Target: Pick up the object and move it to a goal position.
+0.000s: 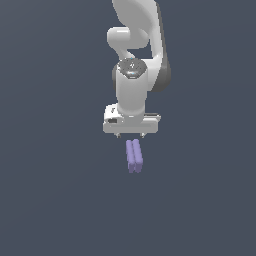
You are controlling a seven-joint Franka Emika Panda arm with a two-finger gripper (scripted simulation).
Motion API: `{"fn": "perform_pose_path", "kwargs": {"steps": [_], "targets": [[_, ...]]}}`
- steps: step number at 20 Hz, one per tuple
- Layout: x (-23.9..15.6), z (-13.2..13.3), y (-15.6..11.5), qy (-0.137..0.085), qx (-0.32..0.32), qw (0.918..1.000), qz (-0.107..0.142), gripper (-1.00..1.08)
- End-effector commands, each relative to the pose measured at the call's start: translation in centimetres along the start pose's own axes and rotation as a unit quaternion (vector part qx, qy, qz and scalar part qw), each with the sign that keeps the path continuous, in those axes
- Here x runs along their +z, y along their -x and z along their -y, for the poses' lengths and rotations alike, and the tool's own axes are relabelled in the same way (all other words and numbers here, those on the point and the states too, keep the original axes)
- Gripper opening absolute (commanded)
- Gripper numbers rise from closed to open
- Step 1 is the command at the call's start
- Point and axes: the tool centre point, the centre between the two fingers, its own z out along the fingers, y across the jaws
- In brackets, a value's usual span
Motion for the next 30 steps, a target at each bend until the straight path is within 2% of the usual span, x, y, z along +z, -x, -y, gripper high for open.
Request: {"fn": "perform_pose_path", "kwargs": {"steps": [1, 10, 17, 30], "targets": [[0.0, 0.0, 0.0, 0.000, 0.000, 1.0000, 0.000, 1.00], [-0.6, 1.4, -0.6, 0.010, -0.029, 0.9995, 0.000, 1.00], [-0.3, 1.4, -0.9, 0.008, -0.031, 0.9995, 0.000, 1.00], [2.3, 1.7, -3.7, -0.001, -0.060, 0.9982, 0.000, 1.00]]}}
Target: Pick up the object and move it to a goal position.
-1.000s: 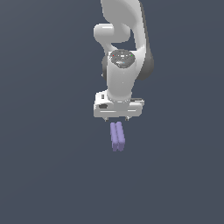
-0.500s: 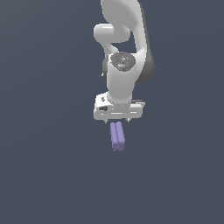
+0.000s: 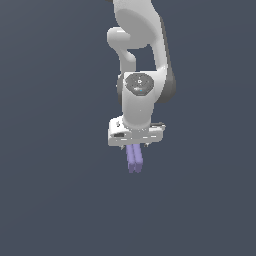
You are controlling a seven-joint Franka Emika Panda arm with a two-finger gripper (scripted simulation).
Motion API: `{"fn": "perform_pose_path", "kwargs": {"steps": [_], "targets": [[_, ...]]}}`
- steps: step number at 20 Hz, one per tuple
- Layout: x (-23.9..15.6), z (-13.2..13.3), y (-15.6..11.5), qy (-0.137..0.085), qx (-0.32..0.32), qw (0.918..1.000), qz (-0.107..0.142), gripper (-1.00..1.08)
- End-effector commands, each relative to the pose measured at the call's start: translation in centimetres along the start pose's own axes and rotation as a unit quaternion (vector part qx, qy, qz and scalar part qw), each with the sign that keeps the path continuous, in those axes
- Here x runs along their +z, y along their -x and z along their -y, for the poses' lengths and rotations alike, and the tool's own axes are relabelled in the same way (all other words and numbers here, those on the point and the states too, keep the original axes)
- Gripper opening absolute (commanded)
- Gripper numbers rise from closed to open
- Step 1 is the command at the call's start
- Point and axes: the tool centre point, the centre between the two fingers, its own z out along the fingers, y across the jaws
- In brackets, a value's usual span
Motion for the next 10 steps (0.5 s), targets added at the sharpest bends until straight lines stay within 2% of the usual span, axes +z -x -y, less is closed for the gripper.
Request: {"fn": "perform_pose_path", "kwargs": {"steps": [1, 10], "targets": [[0.3, 0.0, -0.3, -0.001, -0.003, 1.0000, 0.000, 1.00], [1.7, 0.0, -0.3, -0.001, -0.003, 1.0000, 0.000, 1.00]]}}
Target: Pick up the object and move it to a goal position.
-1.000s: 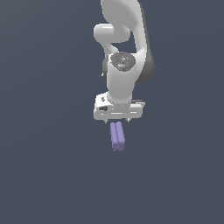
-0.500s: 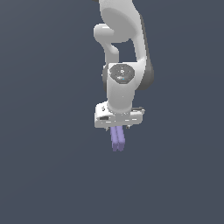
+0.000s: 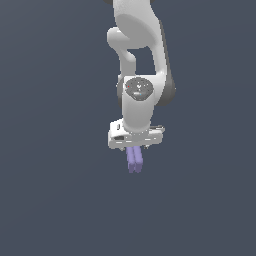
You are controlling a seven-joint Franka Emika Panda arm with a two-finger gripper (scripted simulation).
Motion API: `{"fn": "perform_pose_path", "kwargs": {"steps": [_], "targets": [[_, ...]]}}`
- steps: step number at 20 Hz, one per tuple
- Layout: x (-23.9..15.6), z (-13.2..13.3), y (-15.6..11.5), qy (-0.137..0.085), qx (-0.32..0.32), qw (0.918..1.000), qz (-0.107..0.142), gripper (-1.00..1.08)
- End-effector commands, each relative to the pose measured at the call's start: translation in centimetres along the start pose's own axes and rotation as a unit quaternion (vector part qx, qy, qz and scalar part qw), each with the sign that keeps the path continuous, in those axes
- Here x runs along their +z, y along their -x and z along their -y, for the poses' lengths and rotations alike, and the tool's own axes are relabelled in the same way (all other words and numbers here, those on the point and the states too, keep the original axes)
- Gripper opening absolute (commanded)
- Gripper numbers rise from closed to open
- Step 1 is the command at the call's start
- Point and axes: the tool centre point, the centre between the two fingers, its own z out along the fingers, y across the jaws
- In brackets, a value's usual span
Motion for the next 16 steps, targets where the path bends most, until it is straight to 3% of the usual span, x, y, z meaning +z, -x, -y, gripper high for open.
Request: {"fn": "perform_pose_path", "kwargs": {"steps": [1, 12, 13, 16], "targets": [[1.1, 0.0, 0.1, 0.000, 0.000, 1.0000, 0.001, 1.00], [4.2, 0.0, -0.1, 0.000, -0.001, 1.0000, 0.000, 1.00], [4.2, 0.0, -0.1, 0.000, -0.001, 1.0000, 0.000, -1.00], [4.2, 0.0, -0.1, 0.000, -0.001, 1.0000, 0.000, -1.00]]}}
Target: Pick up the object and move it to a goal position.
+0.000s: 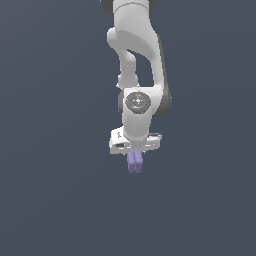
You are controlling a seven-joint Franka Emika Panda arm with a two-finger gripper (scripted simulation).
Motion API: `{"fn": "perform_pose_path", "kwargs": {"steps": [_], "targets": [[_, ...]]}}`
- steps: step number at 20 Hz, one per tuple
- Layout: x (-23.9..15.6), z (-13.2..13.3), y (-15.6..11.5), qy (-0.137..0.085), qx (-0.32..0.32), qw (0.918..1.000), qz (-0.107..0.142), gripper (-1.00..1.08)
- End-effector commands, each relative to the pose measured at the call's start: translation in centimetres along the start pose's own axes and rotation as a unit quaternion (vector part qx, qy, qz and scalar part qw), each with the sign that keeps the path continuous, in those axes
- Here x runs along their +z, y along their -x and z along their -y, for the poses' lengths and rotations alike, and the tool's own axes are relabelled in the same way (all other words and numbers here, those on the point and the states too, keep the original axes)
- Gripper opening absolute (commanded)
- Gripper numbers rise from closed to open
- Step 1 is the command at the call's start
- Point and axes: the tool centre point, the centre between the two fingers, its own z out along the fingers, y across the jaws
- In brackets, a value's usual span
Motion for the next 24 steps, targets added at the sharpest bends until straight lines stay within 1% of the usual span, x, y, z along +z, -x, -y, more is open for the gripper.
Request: {"fn": "perform_pose_path", "kwargs": {"steps": [1, 9, 13, 18, 24], "targets": [[0.0, 0.0, 0.0, 0.000, 0.000, 1.0000, 0.000, -1.00], [-0.1, 0.1, 0.0, 0.000, 0.000, 1.0000, 0.000, -1.00], [-1.2, 1.2, -0.1, 0.000, 0.000, 1.0000, 0.000, -1.00], [-4.1, 3.9, -0.2, 0.000, 0.000, 1.0000, 0.000, -1.00], [-9.0, 8.6, -0.5, 0.000, 0.000, 1.0000, 0.000, -1.00]]}}
